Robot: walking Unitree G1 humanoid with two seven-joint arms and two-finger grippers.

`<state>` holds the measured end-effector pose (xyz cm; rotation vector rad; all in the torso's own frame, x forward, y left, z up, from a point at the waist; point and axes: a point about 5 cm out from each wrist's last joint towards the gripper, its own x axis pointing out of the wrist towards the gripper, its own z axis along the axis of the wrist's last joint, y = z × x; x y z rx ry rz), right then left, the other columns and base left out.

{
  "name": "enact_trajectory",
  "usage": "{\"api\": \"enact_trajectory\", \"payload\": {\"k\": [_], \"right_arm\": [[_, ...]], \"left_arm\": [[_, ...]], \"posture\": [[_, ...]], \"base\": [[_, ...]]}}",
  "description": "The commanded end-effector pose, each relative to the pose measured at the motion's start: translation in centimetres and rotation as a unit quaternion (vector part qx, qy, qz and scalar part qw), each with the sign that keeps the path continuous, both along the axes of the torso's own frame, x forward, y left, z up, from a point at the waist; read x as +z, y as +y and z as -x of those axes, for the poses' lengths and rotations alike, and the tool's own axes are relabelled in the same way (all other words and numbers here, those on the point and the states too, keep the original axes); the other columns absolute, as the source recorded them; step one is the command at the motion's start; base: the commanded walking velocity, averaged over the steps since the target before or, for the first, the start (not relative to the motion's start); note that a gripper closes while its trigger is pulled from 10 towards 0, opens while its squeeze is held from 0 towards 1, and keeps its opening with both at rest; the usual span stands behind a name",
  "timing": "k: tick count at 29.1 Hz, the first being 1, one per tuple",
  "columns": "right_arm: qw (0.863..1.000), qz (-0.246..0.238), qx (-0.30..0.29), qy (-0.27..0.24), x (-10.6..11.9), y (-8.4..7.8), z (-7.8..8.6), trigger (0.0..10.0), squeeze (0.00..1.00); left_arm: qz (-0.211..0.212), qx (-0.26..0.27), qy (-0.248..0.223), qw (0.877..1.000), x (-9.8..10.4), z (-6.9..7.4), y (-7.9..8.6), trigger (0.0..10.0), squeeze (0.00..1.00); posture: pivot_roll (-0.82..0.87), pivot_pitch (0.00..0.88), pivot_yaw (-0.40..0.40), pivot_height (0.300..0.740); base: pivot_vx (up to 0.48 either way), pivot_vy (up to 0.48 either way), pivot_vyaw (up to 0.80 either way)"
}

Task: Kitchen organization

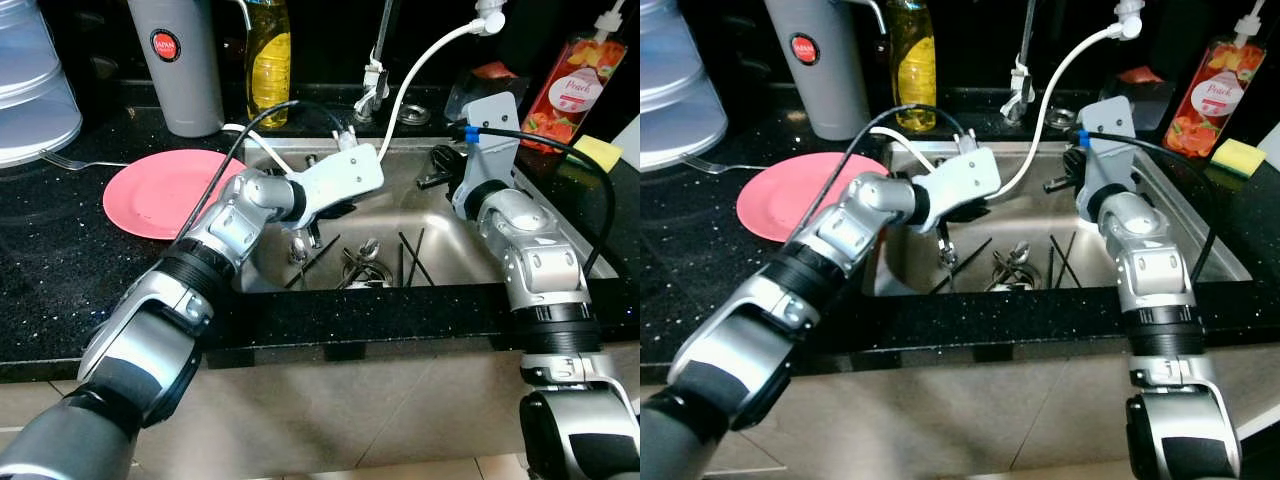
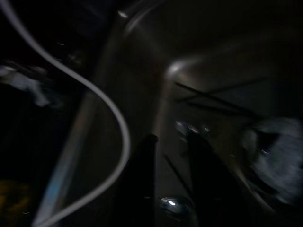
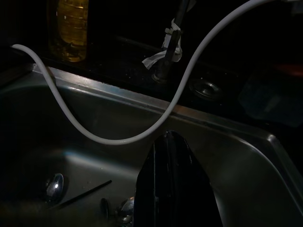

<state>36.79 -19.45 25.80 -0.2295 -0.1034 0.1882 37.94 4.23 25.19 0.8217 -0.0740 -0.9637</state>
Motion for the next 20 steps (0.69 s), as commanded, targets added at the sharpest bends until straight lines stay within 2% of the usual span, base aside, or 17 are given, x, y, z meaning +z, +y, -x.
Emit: {"api": "enact_trajectory", "payload": {"k": [1,2,3,5,6,7,8,9,12,13,14,15,16,17,18,20], "right_arm": [[1.000,-0.010,0.002,-0.004,0.0,0.0,0.0,10.0,0.00],[1.000,-0.010,0.002,-0.004,0.0,0.0,0.0,10.0,0.00],[1.000,-0.011,0.004,-0.005,0.0,0.0,0.0,10.0,0.00],[1.000,-0.014,0.012,-0.008,0.1,0.3,0.0,10.0,0.00],[1.000,-0.014,0.015,-0.010,0.2,0.4,0.0,10.0,0.00],[1.000,-0.014,0.015,-0.010,0.2,0.4,0.0,10.0,0.00],[1.000,-0.015,0.021,-0.012,0.3,0.6,0.0,10.0,0.00],[1.000,-0.015,0.021,-0.012,0.3,0.6,0.0,10.0,0.00],[0.999,-0.019,0.031,-0.014,0.3,0.9,0.1,10.0,0.00],[0.999,-0.020,0.034,-0.014,0.3,1.0,0.1,10.0,0.00],[0.999,-0.020,0.034,-0.014,0.3,1.0,0.1,10.0,0.00],[0.999,-0.023,0.038,-0.014,0.3,1.2,0.1,10.0,0.00],[0.998,-0.028,0.046,-0.013,0.2,1.6,0.0,10.0,0.00],[0.998,-0.028,0.046,-0.013,0.2,1.6,0.0,10.0,0.00],[0.998,-0.032,0.055,-0.014,0.3,2.0,-0.1,10.0,0.00],[0.997,-0.038,0.066,-0.015,0.3,2.5,-0.2,10.0,0.00]], "left_arm": [[0.060,0.022,-0.069,0.996,2.5,-0.2,0.2,10.0,1.00],[0.060,0.022,-0.069,0.996,2.5,-0.2,0.2,10.0,1.00],[0.079,0.031,-0.095,0.992,3.3,-0.3,0.4,10.0,0.00],[0.115,0.042,-0.112,0.986,4.6,-0.1,1.2,10.0,0.00],[0.120,0.044,-0.117,0.985,5.1,0.1,1.9,10.0,0.00],[0.120,0.044,-0.117,0.985,5.1,0.1,1.9,10.0,0.00],[0.075,0.024,-0.120,0.990,5.2,1.3,3.4,10.0,0.00],[0.075,0.024,-0.120,0.990,5.2,1.3,3.4,10.0,0.00],[-0.016,0.008,-0.119,0.993,4.3,3.2,5.8,10.0,0.00],[-0.035,0.007,-0.119,0.992,4.1,3.7,6.5,10.0,0.00],[-0.035,0.007,-0.119,0.992,4.1,3.7,6.5,10.0,0.00],[-0.064,0.011,-0.120,0.991,3.7,4.4,7.6,10.0,0.00],[-0.102,0.029,-0.117,0.987,3.3,5.3,9.4,10.0,0.00],[-0.102,0.029,-0.117,0.987,3.3,5.3,9.4,10.0,0.00],[-0.123,0.054,-0.104,0.985,3.2,6.0,10.8,10.0,0.00],[-0.139,0.088,-0.083,0.983,2.9,6.4,12.1,10.0,0.00]], "posture": [[0.17,0.000,-0.024,0.740],[0.17,0.000,-0.024,0.740],[0.17,0.000,-0.025,0.740],[0.17,0.000,-0.025,0.740],[0.17,0.000,-0.027,0.740],[0.17,0.000,-0.027,0.740],[0.17,0.000,-0.031,0.740],[0.17,0.000,-0.031,0.740],[0.19,0.000,-0.034,0.740],[0.19,0.000,-0.034,0.740],[0.19,0.000,-0.034,0.740],[0.20,0.000,-0.042,0.740],[0.21,0.000,-0.048,0.740],[0.21,0.000,-0.048,0.740],[0.21,0.000,-0.051,0.740],[0.23,0.000,-0.053,0.740]], "base": [[0.000,0.000,0.00],[0.000,0.000,0.00],[0.000,0.000,0.00],[0.000,0.000,0.00],[0.000,0.000,0.00],[0.000,0.000,0.00],[0.000,0.000,0.00],[0.000,0.000,0.00],[0.000,0.000,0.00],[0.000,0.000,0.00],[0.000,0.000,0.00],[0.000,0.000,0.00],[0.000,0.000,0.00],[0.000,0.000,0.00],[0.000,0.000,0.00],[0.000,0.000,0.00]]}}
